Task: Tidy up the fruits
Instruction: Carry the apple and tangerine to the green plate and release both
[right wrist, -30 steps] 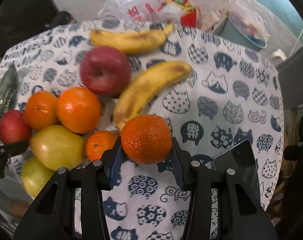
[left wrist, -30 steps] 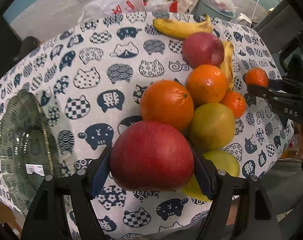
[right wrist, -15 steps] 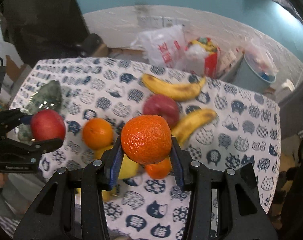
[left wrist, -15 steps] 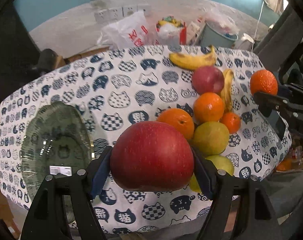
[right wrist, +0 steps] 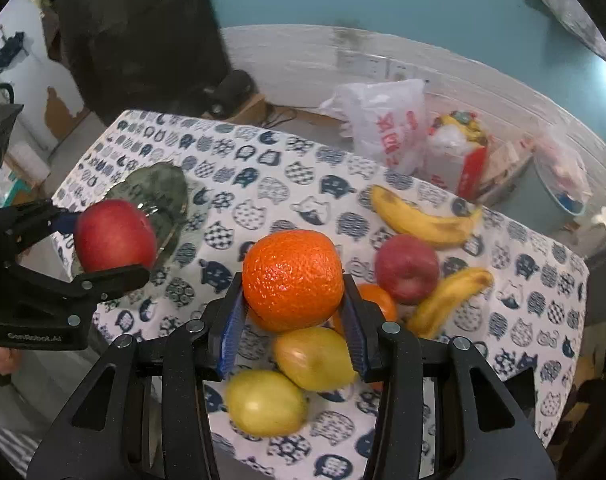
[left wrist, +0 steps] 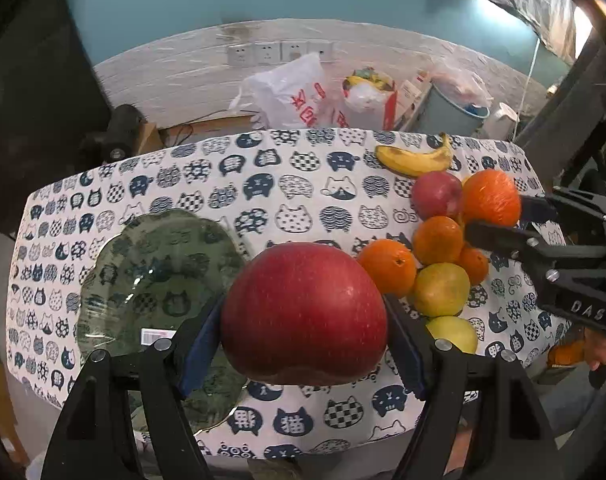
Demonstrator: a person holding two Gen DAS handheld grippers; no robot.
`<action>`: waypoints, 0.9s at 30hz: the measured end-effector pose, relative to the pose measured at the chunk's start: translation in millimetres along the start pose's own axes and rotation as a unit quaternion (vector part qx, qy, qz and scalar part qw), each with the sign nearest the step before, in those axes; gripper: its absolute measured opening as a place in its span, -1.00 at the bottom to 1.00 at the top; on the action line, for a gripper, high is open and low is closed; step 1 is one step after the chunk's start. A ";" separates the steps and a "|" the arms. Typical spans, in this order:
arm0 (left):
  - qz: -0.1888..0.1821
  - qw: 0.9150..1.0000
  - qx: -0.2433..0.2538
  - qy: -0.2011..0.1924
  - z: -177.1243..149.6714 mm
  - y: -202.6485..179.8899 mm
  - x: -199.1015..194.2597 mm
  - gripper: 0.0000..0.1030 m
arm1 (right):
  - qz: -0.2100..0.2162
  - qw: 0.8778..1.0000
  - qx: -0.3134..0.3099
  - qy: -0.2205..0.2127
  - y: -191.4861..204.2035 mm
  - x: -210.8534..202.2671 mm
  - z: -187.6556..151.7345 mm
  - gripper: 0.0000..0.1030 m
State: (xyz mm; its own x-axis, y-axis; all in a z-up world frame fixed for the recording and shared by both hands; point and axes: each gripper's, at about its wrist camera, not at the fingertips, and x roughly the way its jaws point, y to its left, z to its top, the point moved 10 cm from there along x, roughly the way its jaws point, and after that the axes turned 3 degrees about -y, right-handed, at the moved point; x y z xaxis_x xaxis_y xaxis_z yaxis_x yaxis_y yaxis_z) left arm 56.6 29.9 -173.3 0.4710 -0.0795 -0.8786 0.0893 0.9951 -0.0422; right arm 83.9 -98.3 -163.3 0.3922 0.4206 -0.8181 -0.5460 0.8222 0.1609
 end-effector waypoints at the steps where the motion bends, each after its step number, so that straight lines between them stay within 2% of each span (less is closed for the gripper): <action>1: 0.001 1.000 -0.002 0.000 -1.0 3.4 -0.8 0.51 | 0.003 1.000 -0.005 0.002 6.8 3.4 1.6 -0.15; 14: 0.022 0.998 -0.052 0.004 -20.0 63.1 -3.3 0.51 | 0.043 0.998 -0.046 0.025 74.4 38.7 20.9 -0.15; 27: 0.049 0.994 -0.100 0.024 -55.5 126.6 7.2 0.51 | 0.084 0.992 -0.078 0.058 142.3 82.6 31.6 -0.15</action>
State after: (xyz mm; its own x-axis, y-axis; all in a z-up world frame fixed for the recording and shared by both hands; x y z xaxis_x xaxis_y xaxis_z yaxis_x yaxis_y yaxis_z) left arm 22.5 158.5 -211.4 0.4261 0.0160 -0.9046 -0.1328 0.9901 -0.0451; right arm 62.1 65.6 -190.5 0.2038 0.4918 -0.8465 -0.7081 0.6711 0.2194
